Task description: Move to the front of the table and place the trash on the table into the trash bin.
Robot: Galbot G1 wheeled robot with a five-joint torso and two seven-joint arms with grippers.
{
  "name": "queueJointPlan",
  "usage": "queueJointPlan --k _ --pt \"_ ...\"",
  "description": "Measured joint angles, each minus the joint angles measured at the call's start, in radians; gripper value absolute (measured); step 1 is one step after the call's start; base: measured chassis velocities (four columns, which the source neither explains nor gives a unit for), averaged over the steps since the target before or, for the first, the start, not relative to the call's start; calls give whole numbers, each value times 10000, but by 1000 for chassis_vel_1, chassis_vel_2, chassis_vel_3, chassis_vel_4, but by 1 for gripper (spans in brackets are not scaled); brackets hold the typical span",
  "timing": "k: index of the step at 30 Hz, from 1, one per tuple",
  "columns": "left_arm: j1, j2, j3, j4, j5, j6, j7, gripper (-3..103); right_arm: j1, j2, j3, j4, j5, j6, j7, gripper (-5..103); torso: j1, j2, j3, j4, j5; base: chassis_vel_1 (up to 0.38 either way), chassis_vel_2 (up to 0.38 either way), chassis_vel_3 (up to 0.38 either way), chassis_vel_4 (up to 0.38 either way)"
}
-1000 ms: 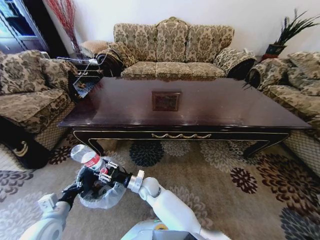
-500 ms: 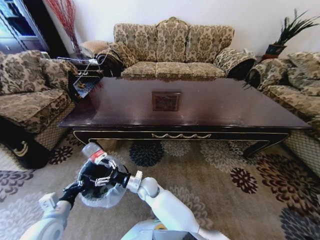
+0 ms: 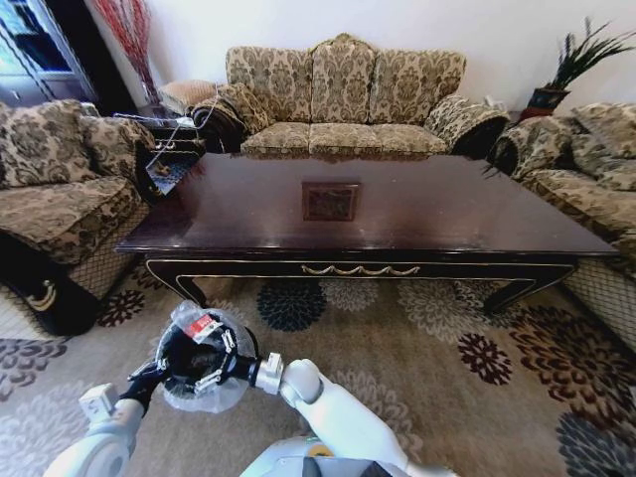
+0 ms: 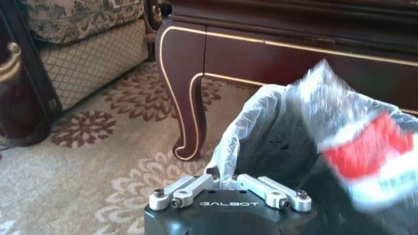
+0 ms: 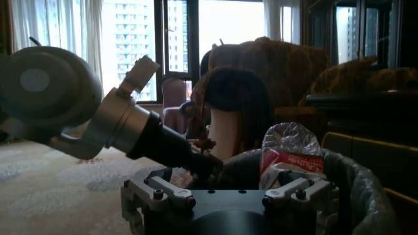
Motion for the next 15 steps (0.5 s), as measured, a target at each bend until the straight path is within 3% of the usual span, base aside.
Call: queueJointPlan --k 2,8,13,15 --pt "-59 64 -1 3 -56 -6 -9 2 16 -428 -498 443 -16 -596 510 100 0 0 0 0 0 0 0 0 0" --pt "-64 186 -79 85 -134 -78 -22 2 -19 -1208 -781 1308 -628 -1161 1439 103 0 0 0 2 1 0 0 0 0" --pt "-120 243 -106 216 -193 -136 -27 2 -318 -2166 -627 1832 -875 -1169 1700 97 0 0 1 1 -2 0 0 0 0" --pt "-226 279 -96 306 -221 -141 -39 2 -475 -2470 -487 1917 -668 -736 1685 95 0 0 1 1 0 0 0 0 0"
